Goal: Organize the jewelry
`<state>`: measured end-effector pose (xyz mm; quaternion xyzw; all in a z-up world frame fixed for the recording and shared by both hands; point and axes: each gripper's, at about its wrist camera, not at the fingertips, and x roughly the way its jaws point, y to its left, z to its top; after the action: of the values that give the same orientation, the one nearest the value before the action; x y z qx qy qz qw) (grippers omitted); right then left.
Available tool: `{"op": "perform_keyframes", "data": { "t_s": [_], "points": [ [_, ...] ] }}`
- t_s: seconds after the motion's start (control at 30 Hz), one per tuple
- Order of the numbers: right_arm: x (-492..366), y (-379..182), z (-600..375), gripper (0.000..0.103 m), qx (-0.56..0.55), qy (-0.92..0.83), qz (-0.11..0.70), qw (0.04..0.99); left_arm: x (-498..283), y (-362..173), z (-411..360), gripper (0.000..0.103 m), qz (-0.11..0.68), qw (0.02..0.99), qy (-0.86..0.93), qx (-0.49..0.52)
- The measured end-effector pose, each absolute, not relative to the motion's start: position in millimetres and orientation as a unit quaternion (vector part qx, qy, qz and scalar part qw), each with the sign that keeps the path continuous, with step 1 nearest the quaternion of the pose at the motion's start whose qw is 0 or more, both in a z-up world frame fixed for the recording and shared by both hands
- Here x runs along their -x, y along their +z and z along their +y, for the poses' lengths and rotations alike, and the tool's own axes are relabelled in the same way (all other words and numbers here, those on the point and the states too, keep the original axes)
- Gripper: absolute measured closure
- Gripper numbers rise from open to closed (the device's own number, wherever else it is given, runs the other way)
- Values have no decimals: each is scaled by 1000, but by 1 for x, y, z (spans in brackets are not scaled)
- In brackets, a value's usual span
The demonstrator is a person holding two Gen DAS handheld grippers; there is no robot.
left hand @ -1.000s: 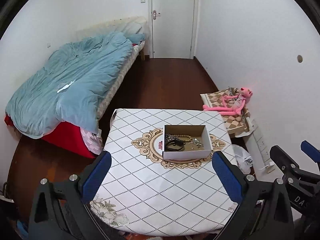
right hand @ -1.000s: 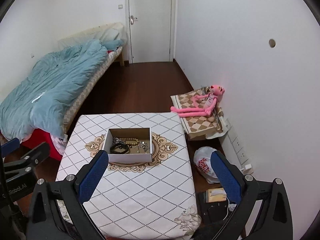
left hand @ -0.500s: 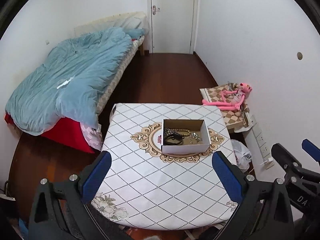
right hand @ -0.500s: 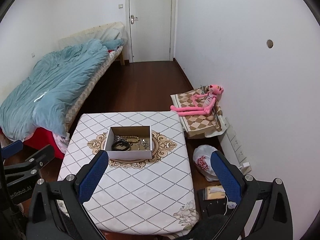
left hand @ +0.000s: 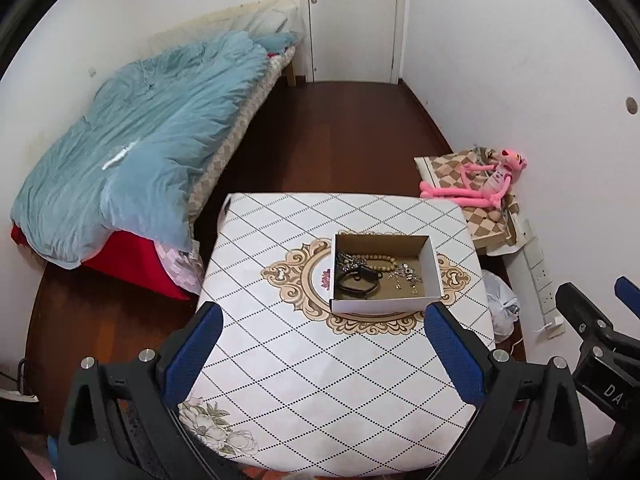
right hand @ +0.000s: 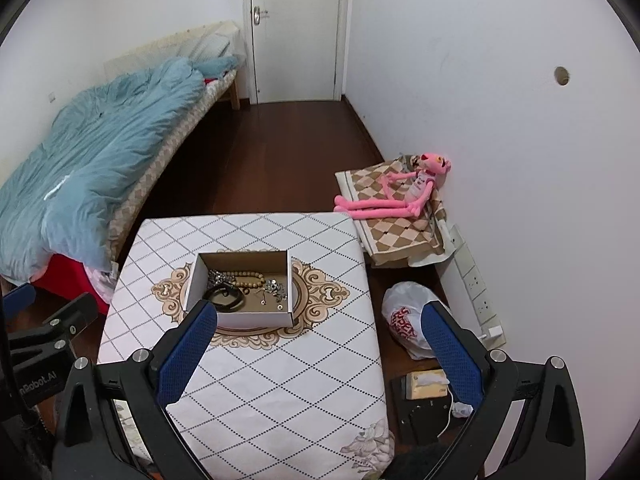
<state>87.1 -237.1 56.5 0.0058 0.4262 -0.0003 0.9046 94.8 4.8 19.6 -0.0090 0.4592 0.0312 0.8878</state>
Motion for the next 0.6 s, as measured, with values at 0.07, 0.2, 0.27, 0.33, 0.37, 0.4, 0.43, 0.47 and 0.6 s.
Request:
{"op": "perform_keyframes", "data": {
  "t_s": [0.07, 0.2, 0.27, 0.33, 0.37, 0.4, 0.43, 0.47, 0.6],
  "points": [
    [-94, 52, -237, 0, -6, 2, 435, 900, -100, 16, 5, 0, 466, 884, 34, 6],
    [-106, 43, -235, 0, -3, 4, 448, 894, -109, 9, 5, 0, 476, 879, 33, 10],
    [-110, 39, -234, 0, -3, 4, 450, 893, -111, 7, 6, 0, 479, 877, 32, 11],
    [-113, 33, -233, 0, -1, 6, 453, 891, -113, 5, 6, 0, 479, 877, 32, 8],
    [-114, 31, -232, 0, -1, 4, 455, 891, -114, 4, 6, 0, 480, 877, 34, 6],
    [-116, 29, -232, 0, 0, 2, 457, 890, -114, 3, 7, 0, 481, 876, 34, 6],
    [-116, 27, -232, 0, 0, 2, 459, 889, -115, 2, 7, 0, 481, 876, 35, 6],
    [-117, 26, -231, 0, 1, 1, 460, 888, -115, 2, 7, 0, 481, 876, 35, 6],
    [-118, 25, -230, 0, 6, 0, 462, 887, -115, 2, 9, 0, 483, 875, 34, 8]
  ]
}}
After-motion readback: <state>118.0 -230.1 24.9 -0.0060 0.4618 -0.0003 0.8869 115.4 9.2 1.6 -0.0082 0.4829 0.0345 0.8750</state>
